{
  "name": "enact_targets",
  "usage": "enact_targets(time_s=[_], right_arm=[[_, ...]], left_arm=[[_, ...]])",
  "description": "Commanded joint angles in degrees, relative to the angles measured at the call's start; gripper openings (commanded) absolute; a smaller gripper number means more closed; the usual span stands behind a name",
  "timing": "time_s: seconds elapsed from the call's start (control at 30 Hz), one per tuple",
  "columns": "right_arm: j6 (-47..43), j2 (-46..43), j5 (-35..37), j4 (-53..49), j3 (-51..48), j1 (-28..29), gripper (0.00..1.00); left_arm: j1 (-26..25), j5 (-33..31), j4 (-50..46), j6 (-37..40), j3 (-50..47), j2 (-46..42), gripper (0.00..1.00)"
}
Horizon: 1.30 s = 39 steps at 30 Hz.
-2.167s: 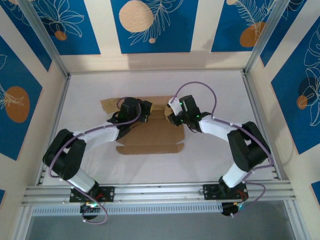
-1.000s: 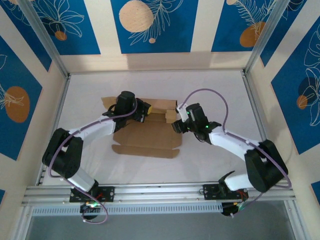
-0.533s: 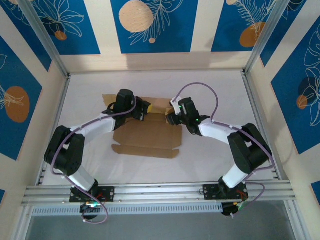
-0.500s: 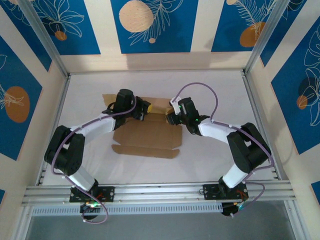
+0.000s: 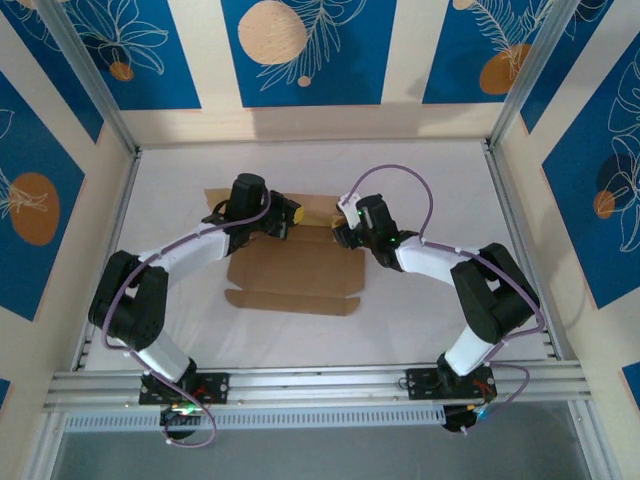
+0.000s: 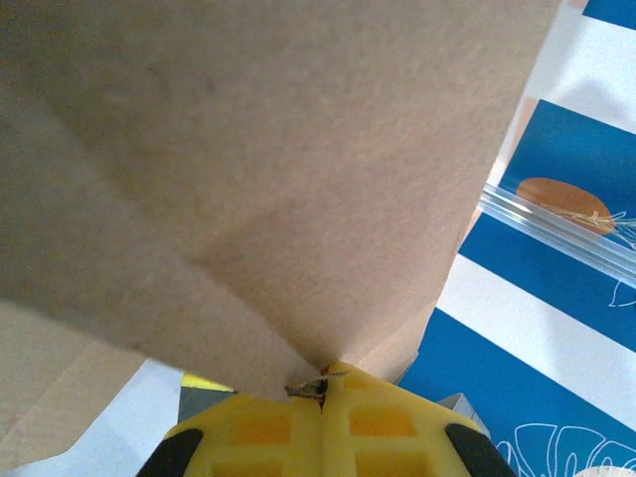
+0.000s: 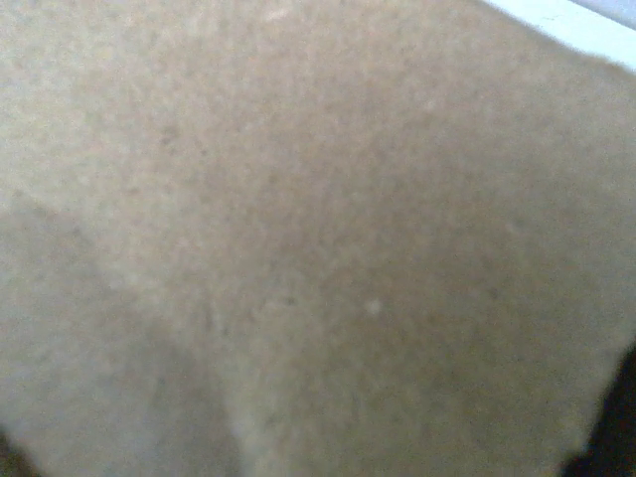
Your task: Fold the paper box
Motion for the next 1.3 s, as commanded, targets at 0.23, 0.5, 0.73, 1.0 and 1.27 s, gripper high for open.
enact_targets(time_s=[0.23, 0.5, 0.73, 1.0, 1.27], right_arm=[[-4.6, -4.3, -9.0, 9.1, -5.7, 1.3, 0.67], [-4.6, -7.1, -11.0, 10.6, -8.7, 1.1, 0.69], [-2.8, -8.1, -14.3, 10.5, -9.6, -0.2, 0.59], [-1.7, -3.3, -7.2, 8.4, -4.1, 1.8, 0.58], [-3.4, 2.1, 4.4, 7.9, 0.0, 5.5, 0.57]], left_arm=[[0.4, 4.4, -5.1, -4.0, 0.0, 0.1, 0.00], [1.1, 4.1, -6.6, -3.4, 0.6, -0.8, 0.00], [1.4, 3.9, -6.7, -3.3, -0.3, -1.8, 0.00], [1.1, 4.0, -7.0, -4.0, -0.9, -3.4, 0.00], [0.9, 4.3, -7.0, -5.0, -1.2, -4.3, 0.00]])
